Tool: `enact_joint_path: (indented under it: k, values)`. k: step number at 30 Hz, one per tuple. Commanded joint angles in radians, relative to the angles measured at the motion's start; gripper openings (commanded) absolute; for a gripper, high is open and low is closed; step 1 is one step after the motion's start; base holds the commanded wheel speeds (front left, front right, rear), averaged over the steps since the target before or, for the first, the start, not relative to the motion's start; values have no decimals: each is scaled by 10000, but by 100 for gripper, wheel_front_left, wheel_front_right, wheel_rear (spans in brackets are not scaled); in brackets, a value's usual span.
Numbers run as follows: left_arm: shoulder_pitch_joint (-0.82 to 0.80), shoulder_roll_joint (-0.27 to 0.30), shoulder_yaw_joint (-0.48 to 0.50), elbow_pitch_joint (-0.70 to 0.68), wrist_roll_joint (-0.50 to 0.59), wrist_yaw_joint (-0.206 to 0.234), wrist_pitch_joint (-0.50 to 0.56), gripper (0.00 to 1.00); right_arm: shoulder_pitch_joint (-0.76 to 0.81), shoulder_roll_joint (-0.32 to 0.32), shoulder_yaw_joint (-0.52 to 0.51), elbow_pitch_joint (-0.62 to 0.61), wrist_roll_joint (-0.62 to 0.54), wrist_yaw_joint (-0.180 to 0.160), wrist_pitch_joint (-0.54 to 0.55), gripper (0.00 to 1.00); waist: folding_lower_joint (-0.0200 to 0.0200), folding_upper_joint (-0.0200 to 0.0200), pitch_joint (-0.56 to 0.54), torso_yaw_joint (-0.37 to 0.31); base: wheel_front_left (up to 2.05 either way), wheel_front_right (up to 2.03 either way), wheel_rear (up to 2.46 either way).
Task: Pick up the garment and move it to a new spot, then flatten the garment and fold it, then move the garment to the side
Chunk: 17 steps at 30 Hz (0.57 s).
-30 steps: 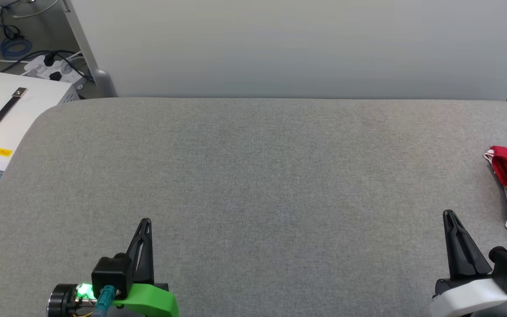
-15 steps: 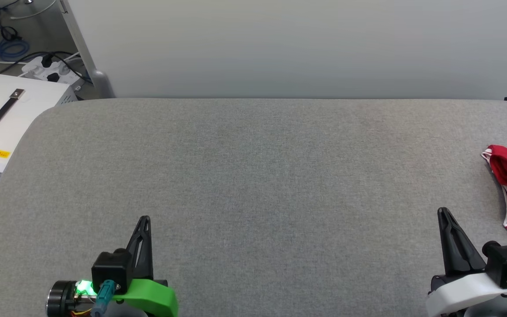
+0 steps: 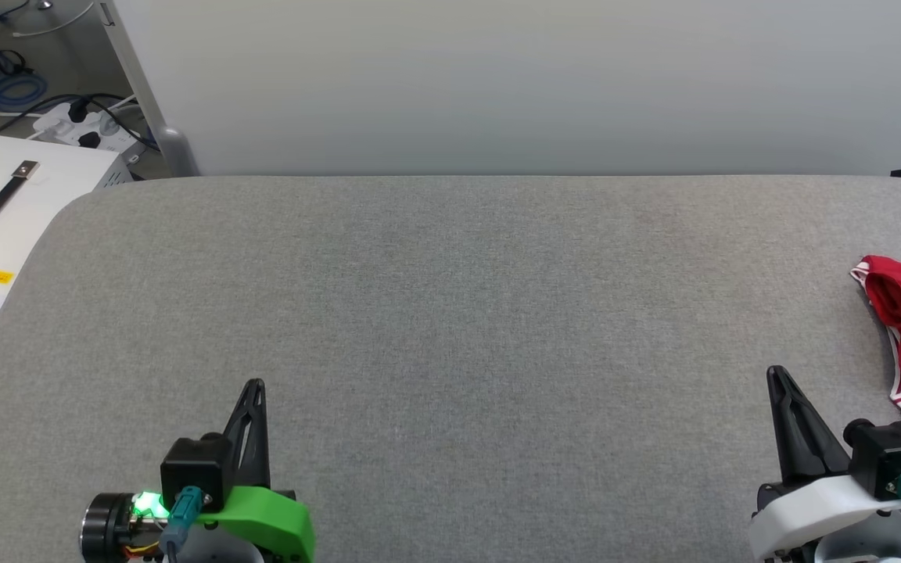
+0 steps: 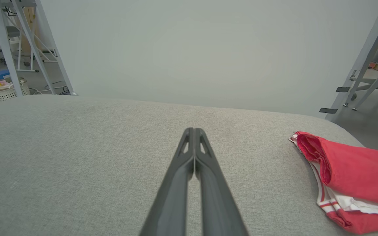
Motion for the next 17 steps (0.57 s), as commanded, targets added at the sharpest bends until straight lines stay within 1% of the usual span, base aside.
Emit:
enact_joint_path:
  k: [1,17]
  values:
    - [-233,-59,48,-48,85,-52,46,0,-182,22,25,34,-128,-3,62,0,0,0,-1,-5,0,0,0]
    - [-352,-159,210,-83,187,-135,366,0,-366,77,113,140,-301,-4,377,0,0,0,-10,-72,0,0,0]
